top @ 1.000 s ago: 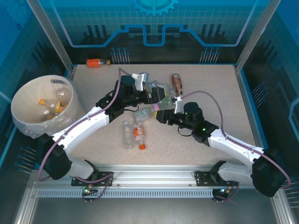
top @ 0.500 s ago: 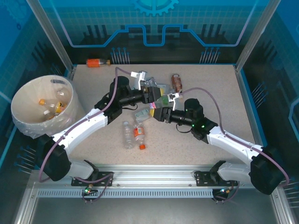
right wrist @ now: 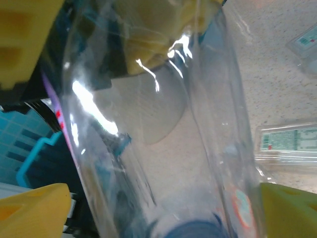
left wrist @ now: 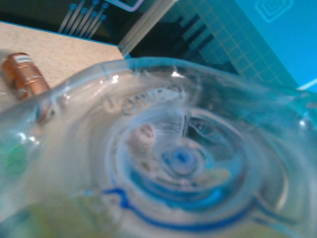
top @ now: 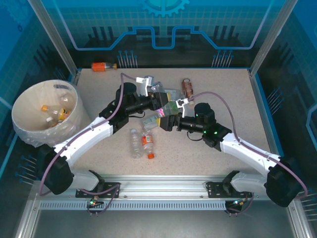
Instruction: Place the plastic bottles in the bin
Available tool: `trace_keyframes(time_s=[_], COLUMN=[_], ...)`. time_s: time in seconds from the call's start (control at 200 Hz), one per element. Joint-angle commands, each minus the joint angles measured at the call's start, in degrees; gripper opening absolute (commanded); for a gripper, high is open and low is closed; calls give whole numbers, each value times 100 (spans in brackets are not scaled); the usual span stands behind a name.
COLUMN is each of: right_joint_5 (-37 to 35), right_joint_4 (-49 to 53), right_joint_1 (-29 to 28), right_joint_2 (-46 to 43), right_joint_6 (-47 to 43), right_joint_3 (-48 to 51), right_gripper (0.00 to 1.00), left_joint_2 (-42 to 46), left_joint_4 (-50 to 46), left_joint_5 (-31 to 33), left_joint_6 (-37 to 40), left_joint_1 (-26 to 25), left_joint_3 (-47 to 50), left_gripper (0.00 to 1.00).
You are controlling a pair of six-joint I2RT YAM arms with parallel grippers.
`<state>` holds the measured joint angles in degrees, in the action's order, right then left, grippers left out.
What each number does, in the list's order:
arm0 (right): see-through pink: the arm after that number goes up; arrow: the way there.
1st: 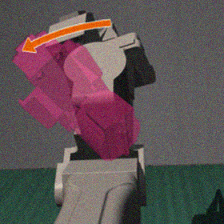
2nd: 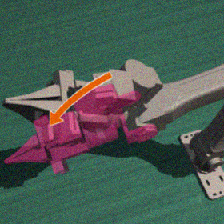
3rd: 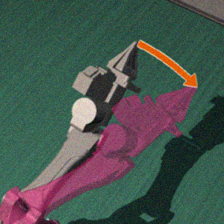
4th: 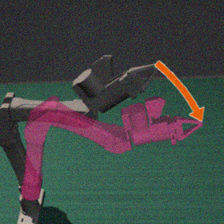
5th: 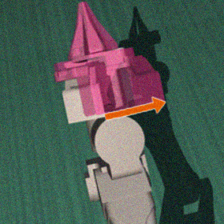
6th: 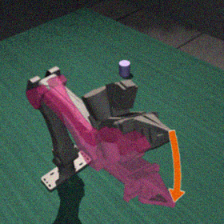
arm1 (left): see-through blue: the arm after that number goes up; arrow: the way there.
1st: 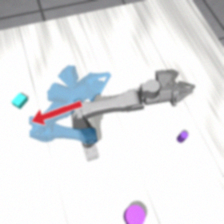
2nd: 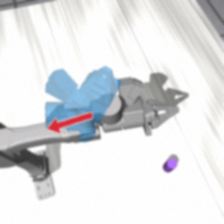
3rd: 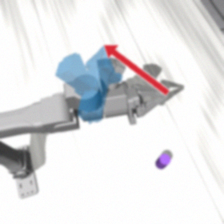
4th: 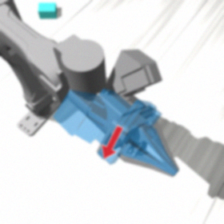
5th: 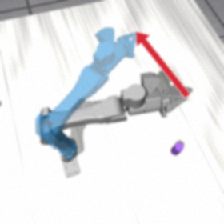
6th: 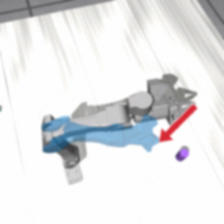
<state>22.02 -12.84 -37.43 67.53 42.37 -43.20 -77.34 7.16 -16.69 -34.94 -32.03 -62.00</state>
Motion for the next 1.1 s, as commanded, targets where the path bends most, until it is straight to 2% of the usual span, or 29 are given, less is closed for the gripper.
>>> trace_keyframes(time_s=[0.0, 0.24, 0.36, 0.595, 0.75, 0.94, 1.096], right_joint_5=[-444, -1360, -1531, -1843, -1947, -1859, -1872], right_joint_4=[813, 1694, 2108, 2119, 2139, 2339, 2404], right_joint_1=[-28, -63, -67, -76, -75, -91, -106], right_joint_2=[-152, 45, 296, 583, 707, 808, 794], right_joint_6=[-552, -617, -612, -493, -532, -605, -607], right_joint_3=[-289, -483, -687, -941, -1087, -1265, -1240], right_gripper=[100, 100, 100, 100, 100, 100, 100], left_joint_2=[274, 725, 1087, 1791, 2050, 2106, 2152], left_joint_4=[-482, -1575, -2226, -3446, -4191, -4577, -4190], left_joint_5=[822, 2020, 2680, 3860, 4949, 6125, 6286], left_joint_6=[172, 652, 1090, 2050, 2670, 3241, 3693], left_joint_1=[28, 229, 344, 452, 525, 785, 1431], left_joint_3=[32, -131, -294, -922, -1434, -1922, -2067], left_gripper=[45, 45, 45, 45, 45, 45, 46])
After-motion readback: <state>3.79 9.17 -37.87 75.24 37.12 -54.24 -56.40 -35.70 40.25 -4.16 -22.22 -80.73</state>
